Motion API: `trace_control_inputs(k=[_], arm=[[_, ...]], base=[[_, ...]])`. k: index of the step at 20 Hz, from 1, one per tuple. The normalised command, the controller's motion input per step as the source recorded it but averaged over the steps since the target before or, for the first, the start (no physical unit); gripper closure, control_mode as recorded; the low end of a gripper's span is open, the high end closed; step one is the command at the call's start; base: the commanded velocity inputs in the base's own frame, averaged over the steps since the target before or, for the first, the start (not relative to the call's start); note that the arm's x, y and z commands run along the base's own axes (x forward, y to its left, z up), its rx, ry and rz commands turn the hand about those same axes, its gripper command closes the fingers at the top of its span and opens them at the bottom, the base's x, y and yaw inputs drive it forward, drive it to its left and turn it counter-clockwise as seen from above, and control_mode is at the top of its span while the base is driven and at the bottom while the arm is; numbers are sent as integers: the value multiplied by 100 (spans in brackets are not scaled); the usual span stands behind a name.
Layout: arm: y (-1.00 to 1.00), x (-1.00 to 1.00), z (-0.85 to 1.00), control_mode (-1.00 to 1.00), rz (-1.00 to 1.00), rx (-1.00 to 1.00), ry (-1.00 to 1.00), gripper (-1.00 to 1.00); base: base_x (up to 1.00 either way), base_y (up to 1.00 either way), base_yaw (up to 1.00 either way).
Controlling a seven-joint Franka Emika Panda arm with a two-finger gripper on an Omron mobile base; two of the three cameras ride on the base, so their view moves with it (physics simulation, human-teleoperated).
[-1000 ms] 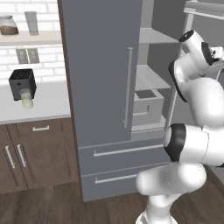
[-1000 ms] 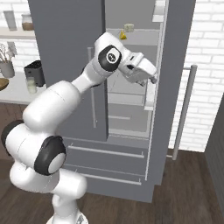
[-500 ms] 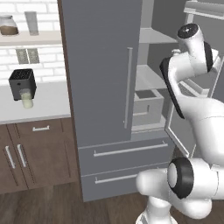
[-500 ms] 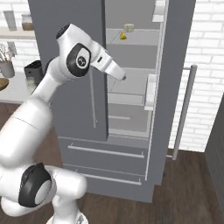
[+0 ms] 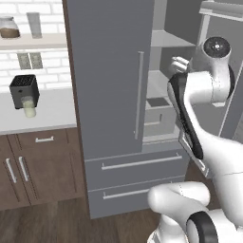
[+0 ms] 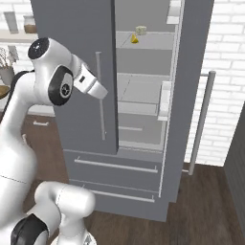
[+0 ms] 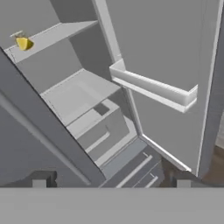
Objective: Grab a lemon wedge from the fridge and one ice cube from the ice bowl, and put them in the glass of lemonade.
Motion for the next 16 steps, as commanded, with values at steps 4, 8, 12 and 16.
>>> trace_control_inputs(k=[4, 8, 12, 16], arm=[[38, -10, -2, -100, 62, 2, 0, -100], [28, 0, 0, -100, 33, -7, -3, -100], [83, 1, -9, -100, 6, -16, -1, -100], [91, 32, -37, -100, 0, -15, -5, -100]], base=[[0, 0, 0], [0, 0, 0], [0, 0, 0], [0, 0, 0]])
